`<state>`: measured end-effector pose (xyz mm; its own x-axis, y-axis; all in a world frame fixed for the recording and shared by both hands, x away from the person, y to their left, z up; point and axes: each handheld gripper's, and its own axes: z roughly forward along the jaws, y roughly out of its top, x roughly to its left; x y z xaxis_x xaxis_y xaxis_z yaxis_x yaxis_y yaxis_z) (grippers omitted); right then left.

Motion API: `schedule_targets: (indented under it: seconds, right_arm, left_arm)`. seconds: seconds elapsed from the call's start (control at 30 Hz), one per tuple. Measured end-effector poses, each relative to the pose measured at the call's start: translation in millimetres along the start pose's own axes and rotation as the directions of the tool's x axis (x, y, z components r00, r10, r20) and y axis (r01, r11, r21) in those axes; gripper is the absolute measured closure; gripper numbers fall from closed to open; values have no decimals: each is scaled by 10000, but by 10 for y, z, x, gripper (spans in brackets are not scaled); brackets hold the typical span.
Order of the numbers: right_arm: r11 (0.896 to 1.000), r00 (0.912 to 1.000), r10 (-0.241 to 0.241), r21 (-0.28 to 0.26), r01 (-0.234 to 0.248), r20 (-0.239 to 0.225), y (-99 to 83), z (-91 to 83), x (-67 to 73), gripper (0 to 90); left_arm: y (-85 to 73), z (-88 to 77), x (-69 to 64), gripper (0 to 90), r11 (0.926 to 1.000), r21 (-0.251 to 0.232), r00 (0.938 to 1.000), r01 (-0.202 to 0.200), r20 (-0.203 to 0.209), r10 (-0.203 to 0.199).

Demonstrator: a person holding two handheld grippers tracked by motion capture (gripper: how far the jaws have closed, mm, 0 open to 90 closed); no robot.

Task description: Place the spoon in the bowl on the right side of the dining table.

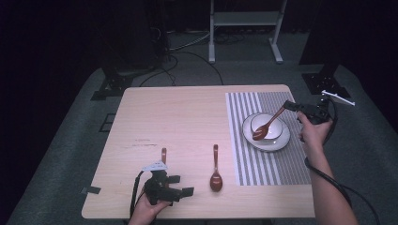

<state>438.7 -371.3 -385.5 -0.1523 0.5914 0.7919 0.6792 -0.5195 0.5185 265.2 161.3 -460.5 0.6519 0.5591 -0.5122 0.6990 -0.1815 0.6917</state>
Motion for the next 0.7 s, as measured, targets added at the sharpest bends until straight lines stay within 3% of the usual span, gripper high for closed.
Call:
schedule_targets:
  seconds: [0.7]
  right_arm:
    - [9971,9987,376,-667,-354,334,61,-115,-126,834]
  left_arm:
    - [3,3,10,62,10000,15,10000,39,-29,-39]
